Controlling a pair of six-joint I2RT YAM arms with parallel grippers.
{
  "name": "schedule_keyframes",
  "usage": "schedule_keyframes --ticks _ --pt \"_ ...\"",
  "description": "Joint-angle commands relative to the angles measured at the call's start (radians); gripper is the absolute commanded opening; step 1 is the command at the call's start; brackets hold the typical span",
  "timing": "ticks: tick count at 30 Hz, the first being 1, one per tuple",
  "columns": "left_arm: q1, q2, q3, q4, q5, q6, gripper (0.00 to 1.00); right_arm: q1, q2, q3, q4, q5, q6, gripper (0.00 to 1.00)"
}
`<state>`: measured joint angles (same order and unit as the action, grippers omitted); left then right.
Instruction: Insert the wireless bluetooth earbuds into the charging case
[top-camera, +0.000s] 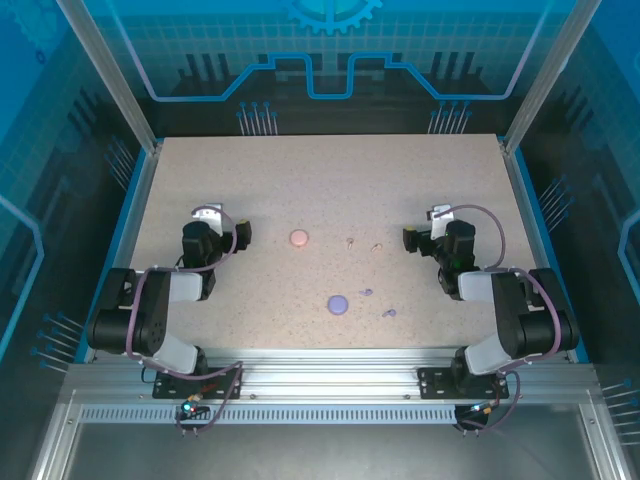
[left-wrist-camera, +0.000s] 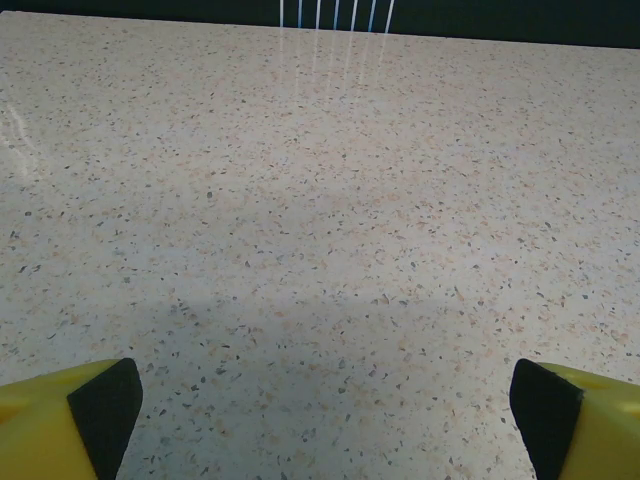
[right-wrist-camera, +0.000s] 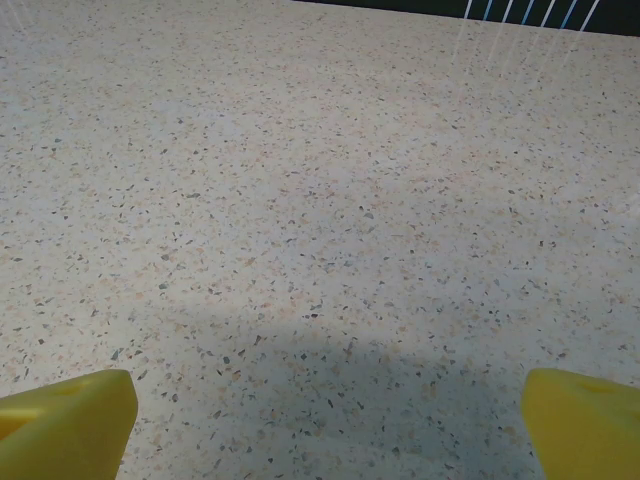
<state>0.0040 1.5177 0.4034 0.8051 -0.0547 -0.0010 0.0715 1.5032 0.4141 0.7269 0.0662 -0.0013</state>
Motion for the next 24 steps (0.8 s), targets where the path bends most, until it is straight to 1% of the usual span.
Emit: schedule_keyframes --ticks 1,19,22,24 --pt "0.004 0.003 0.004 0.003 0.016 -0.009 0.99 -0.013 0.003 0.018 0.025 -0.017 -0.008 1.00" --pt "0.004 0.003 0.007 -0.004 0.017 -0.011 0.99 -0.021 0.002 0.020 0.023 -0.028 -0.004 1.00" --pt "0.004 0.000 0.011 -0.011 0.051 0.002 0.99 -0.021 -0.002 0.018 0.027 -0.026 -0.002 1.00" --pt "0.004 -0.021 0.017 -0.036 0.049 0.002 0.99 -0.020 -0.056 0.049 -0.070 0.011 0.011 1.00"
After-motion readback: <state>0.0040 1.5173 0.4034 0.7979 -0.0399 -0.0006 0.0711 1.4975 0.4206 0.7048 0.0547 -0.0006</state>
